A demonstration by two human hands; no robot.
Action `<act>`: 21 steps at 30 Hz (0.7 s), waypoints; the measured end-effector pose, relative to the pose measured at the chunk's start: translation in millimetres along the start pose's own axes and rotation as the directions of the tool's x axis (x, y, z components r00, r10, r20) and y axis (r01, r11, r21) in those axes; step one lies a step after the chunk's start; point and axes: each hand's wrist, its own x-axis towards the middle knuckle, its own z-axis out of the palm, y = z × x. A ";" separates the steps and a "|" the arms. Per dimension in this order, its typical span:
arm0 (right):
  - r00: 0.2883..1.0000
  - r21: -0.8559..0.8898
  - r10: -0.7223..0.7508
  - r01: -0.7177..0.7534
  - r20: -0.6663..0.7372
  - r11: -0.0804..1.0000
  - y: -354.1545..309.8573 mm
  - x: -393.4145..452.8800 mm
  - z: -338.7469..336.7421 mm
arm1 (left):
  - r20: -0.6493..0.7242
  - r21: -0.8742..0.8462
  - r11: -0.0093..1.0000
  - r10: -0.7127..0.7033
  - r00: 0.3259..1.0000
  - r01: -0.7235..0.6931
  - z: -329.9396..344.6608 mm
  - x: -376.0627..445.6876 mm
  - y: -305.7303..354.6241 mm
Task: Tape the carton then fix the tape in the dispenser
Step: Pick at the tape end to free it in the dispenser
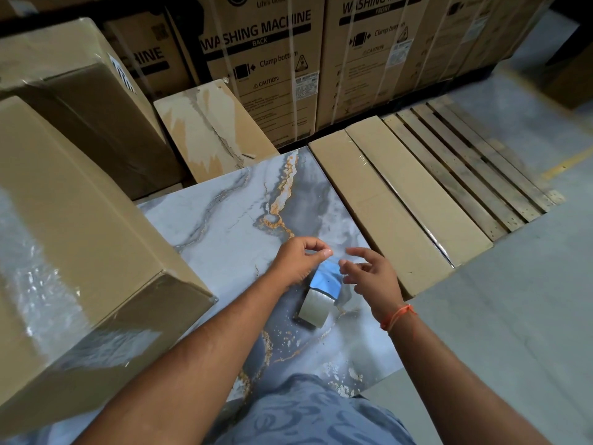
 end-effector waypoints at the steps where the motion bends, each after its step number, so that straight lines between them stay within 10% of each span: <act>1: 0.999 0.062 0.034 -0.035 0.023 0.997 -0.9 -0.6 1.3 | 0.001 0.000 1.000 -0.006 1.000 0.006 0.3 0.3 -0.1; 21: 0.944 0.426 0.299 -0.215 -0.142 0.879 -0.8 -5.1 19.7 | -0.021 0.069 0.992 -0.102 0.995 0.103 3.6 -0.3 2.6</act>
